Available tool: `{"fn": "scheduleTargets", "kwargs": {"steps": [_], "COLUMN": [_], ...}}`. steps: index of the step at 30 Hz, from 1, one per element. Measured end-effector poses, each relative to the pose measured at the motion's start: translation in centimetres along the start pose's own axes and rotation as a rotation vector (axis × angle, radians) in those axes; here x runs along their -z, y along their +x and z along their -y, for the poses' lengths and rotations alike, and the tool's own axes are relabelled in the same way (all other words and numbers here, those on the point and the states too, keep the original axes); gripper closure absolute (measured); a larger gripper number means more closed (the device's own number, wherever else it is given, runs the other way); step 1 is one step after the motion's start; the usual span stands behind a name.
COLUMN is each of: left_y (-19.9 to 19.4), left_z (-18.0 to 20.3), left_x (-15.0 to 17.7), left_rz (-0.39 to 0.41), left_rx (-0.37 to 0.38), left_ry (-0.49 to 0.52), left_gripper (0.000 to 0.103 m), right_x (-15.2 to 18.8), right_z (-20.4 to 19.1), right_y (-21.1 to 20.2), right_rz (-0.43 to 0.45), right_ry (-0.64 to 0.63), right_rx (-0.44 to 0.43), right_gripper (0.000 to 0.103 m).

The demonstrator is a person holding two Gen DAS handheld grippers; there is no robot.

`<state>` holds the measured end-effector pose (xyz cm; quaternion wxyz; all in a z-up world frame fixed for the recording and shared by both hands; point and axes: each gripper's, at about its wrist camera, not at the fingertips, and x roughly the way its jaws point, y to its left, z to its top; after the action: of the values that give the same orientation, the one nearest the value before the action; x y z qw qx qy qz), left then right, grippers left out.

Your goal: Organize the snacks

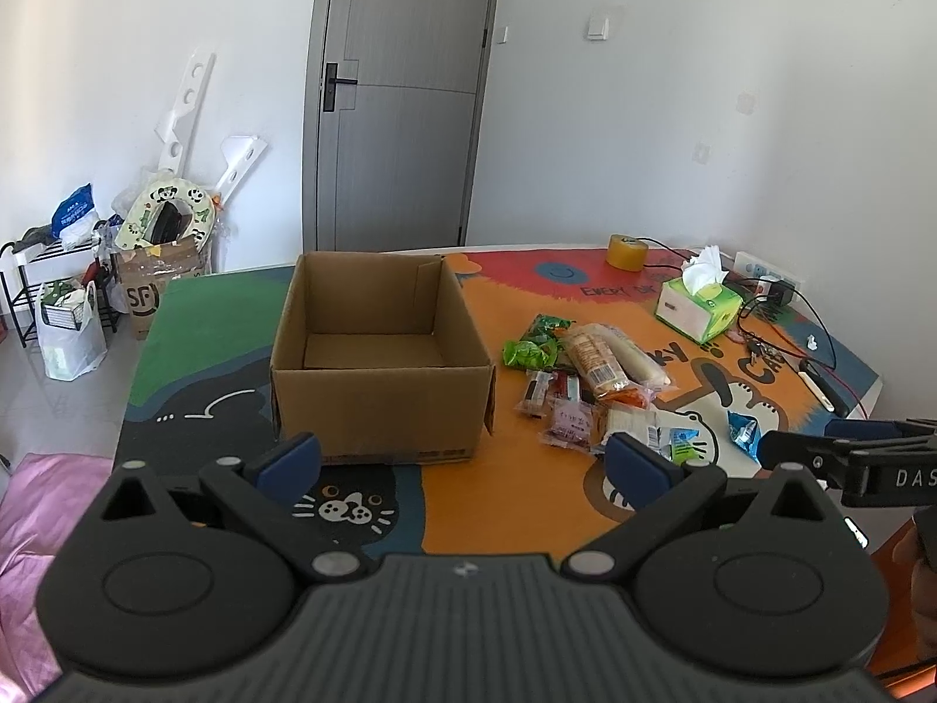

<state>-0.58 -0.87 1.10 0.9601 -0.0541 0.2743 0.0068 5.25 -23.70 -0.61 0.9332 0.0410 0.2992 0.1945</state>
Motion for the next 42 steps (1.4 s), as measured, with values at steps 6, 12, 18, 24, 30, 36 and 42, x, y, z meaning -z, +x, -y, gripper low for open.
{"fn": "scheduleTargets", "kwargs": {"steps": [6, 12, 18, 24, 30, 36, 42], "left_y": [0.0, 0.0, 0.0, 0.9, 2.8, 5.4, 7.9], "left_z": [-0.1, -0.1, -0.2, 0.2, 0.9, 1.6, 2.8], "left_x": [0.0, 0.0, -0.1, -0.3, 0.1, 0.6, 0.7], "left_rz": [0.001, 0.001, 0.001, -0.003, -0.019, -0.041, -0.053], "left_rx": [-0.001, -0.002, 0.004, 0.016, 0.020, 0.055, 0.081], "left_ry": [0.000, -0.003, -0.014, -0.028, -0.034, -0.054, -0.057], "left_gripper": [0.000, 0.000, 0.000, 0.000, 0.000, 0.001, 0.001], "right_x": [0.0, 0.0, 0.1, 0.2, 0.4, 0.8, 1.2], "right_z": [0.0, 0.0, 0.3, 0.8, 2.1, 4.1, 5.5], "right_y": [0.0, 0.0, -0.1, -0.1, 1.1, 2.7, 4.0], "right_rz": [-0.001, -0.002, -0.006, -0.003, -0.004, -0.014, -0.017], "right_ry": [0.001, -0.001, -0.008, -0.014, 0.000, 0.031, 0.029], "right_rx": [0.003, 0.007, 0.020, 0.037, 0.056, 0.060, 0.056], "right_gripper": [0.000, 0.000, 0.000, 0.000, 0.000, 0.000, 0.000]}}
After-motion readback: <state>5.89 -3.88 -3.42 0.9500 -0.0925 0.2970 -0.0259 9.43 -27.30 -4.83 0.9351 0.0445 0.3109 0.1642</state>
